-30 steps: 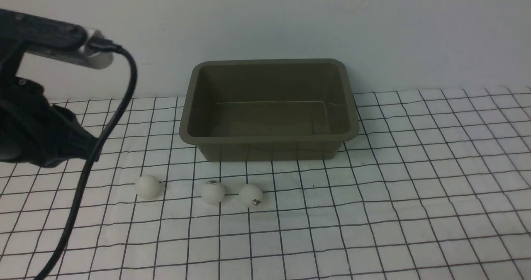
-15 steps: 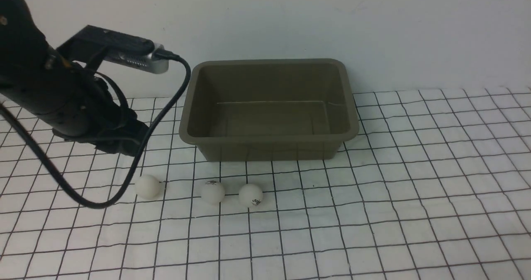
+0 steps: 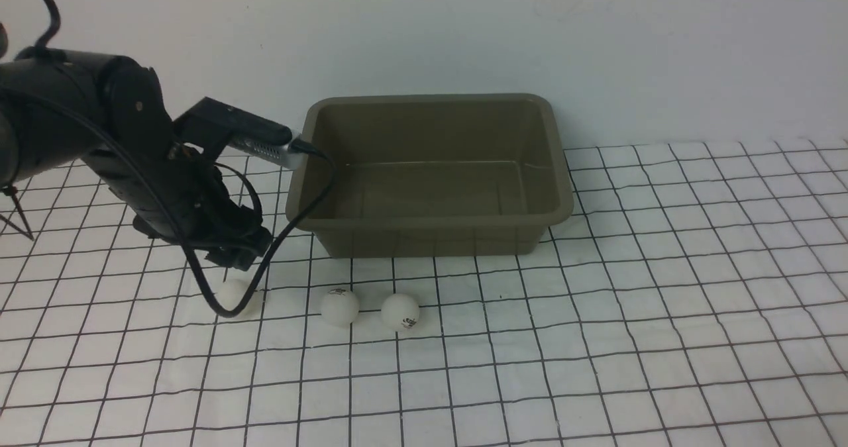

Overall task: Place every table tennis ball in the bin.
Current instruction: Use the left arm to clamp the table tennis ball closest to it, then use the left arm to put the table tennis ball into the box

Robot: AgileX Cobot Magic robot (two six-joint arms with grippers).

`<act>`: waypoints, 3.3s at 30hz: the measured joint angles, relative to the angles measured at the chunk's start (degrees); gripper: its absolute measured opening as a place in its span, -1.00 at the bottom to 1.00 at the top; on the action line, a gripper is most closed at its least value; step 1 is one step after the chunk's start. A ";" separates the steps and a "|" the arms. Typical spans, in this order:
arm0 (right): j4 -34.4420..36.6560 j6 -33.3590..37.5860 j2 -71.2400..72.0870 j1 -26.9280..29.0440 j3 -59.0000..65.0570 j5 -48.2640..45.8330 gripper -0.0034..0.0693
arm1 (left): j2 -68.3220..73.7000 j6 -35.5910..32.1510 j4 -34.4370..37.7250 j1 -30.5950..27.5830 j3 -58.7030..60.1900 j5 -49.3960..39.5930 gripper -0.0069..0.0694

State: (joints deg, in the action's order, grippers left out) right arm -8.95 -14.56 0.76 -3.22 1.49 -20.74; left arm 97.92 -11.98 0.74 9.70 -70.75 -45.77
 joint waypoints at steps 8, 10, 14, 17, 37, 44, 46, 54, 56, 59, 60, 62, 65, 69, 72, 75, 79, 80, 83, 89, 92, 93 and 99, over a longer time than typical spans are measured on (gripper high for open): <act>0.00 0.00 0.00 0.00 0.00 0.00 -0.95 | 5.82 0.06 -2.19 0.00 0.00 4.23 0.39; 0.00 0.00 0.00 0.00 0.00 0.00 -0.95 | 6.68 0.11 -2.81 0.00 0.00 4.22 0.39; 0.00 0.00 0.00 0.00 0.00 0.00 -0.95 | 7.68 0.11 -3.09 -0.55 0.00 4.22 0.39; 0.00 0.00 0.00 0.00 0.00 0.00 -0.95 | 8.60 0.11 -3.11 -1.39 -0.17 4.60 0.45; 0.00 0.00 0.00 0.00 0.00 0.00 -0.95 | 16.20 0.06 -0.74 -1.61 -0.36 5.72 0.27; 0.00 0.00 0.00 0.00 0.00 0.00 -0.95 | 16.26 0.32 -0.31 -1.61 -0.62 5.61 0.09; 0.00 0.00 0.00 0.00 0.00 0.00 -0.95 | 16.32 0.60 -0.31 -1.61 -0.90 5.17 0.09; 0.00 0.00 0.00 0.00 0.00 0.00 -0.95 | 14.62 2.20 -0.74 -1.61 -11.12 -10.78 0.09; 0.00 0.00 0.00 0.00 0.00 0.00 -0.95 | 13.29 2.24 -0.29 -1.61 -15.51 -14.88 0.09; 0.00 0.00 0.00 0.00 0.00 0.00 -0.95 | 11.97 2.37 2.33 -1.61 -23.19 -20.23 0.09; 0.00 0.00 0.00 0.00 0.00 0.00 -0.95 | 11.83 2.45 3.77 -1.61 -26.43 -22.10 0.09; 0.00 0.00 0.00 0.00 0.00 0.00 -0.95 | 11.76 2.57 5.73 -1.61 -29.93 -23.35 0.09; 0.00 0.00 0.00 0.00 0.00 0.00 -0.95 | 11.76 2.56 9.35 -1.61 -34.78 -24.07 0.09; 0.00 0.00 0.00 0.00 0.00 0.00 -0.95 | 11.76 -0.99 17.49 -1.55 -38.26 -20.71 0.09; 0.00 0.00 0.00 0.00 0.00 0.00 -0.95 | 13.37 -4.50 21.56 -1.55 -38.58 -17.26 0.09; 0.00 0.00 0.00 0.00 0.00 0.00 -0.95 | 16.63 -7.18 23.10 -0.86 -38.58 -16.31 0.09; 0.00 0.00 0.00 0.00 0.00 0.00 -0.95 | 20.99 -9.26 21.33 1.38 -38.58 -14.02 0.09; 0.00 0.00 0.00 0.00 0.00 0.00 -0.95 | 21.56 -9.40 20.82 1.81 -38.58 -13.53 0.09; 0.00 0.00 0.00 0.00 0.00 0.00 -0.95 | 23.47 -9.74 18.66 3.67 -38.58 -11.26 0.09; 0.00 0.00 0.00 0.00 0.00 0.00 -0.95 | 24.37 -11.75 17.35 5.42 -38.58 -7.64 0.09; 0.00 0.00 0.00 0.00 0.00 0.00 -0.95 | 24.72 -14.51 17.23 5.67 -38.58 -7.45 0.14; 0.00 0.00 0.00 0.00 0.00 0.00 -0.95 | 24.86 -15.01 17.23 5.79 -38.58 -7.26 0.23; 0.00 0.00 0.00 0.00 0.00 0.00 -0.95 | 25.22 -15.31 17.23 5.79 -38.58 -7.15 0.50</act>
State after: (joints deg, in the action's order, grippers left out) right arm -8.95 -14.56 0.76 -3.22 1.49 -20.74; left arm 123.14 -27.30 17.98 15.50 -109.33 -52.91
